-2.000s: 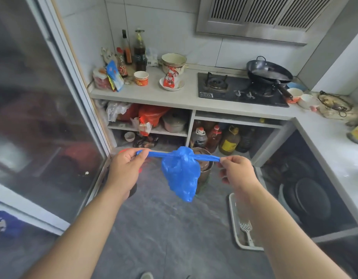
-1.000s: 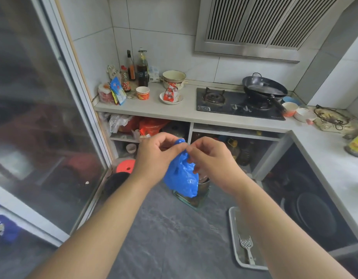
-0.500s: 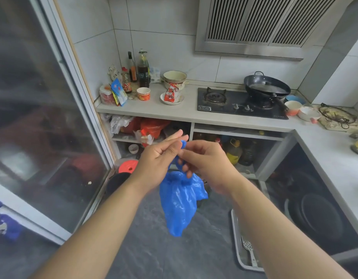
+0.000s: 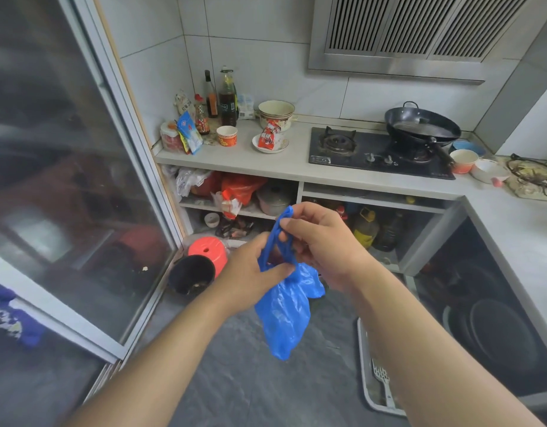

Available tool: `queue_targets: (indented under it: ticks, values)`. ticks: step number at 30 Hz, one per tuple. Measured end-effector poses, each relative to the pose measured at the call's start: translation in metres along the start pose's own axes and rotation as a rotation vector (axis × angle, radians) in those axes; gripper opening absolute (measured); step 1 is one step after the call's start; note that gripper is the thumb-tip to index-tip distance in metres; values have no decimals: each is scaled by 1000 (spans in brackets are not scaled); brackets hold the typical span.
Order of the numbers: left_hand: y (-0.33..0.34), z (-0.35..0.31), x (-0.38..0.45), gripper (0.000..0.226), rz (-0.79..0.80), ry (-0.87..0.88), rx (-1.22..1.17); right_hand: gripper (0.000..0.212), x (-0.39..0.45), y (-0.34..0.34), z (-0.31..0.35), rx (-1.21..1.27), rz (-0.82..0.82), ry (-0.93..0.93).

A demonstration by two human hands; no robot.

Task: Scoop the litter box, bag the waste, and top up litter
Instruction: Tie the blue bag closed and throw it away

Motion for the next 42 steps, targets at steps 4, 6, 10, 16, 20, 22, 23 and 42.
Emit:
queue_targets:
  ticks: [4,6,10,16,20,22,23,42]
  values:
    - [6,4,-1,25,-51,-4,39,12,-6,0,3,1,23,32]
    - [8,2,-2,27,-72,18,40,13,-9,-1,5,-7,40,51]
    - [13,-1,-3,42,-44,61,80,15,-15,-3,9,-10,106,81]
    - [22,1,-8,41,-46,57,135,7,-26,-8,26,-108,151,-12]
    - [24,14,-9,49,-45,45,101,11,-32,-13,41,-235,177,-81]
    - [23,25,-9,54,-73,27,62,18,-33,-13,49,-305,190,-109]
    - [24,30,-9,55,-83,16,45,19,-34,-13,52,-318,194,-108]
    - [24,94,-18,41,-255,-184,89,29,-5,0,60,-513,67,-106]
Point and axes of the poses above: each hand's wrist, its own x-axis towards the middle knuckle, its own y-axis out of the palm, z = x × y, the point moved 7 cm from there along x, towards the middle knuckle, and after that the axes turned 2 degrees about y, right-handed, at the moved point
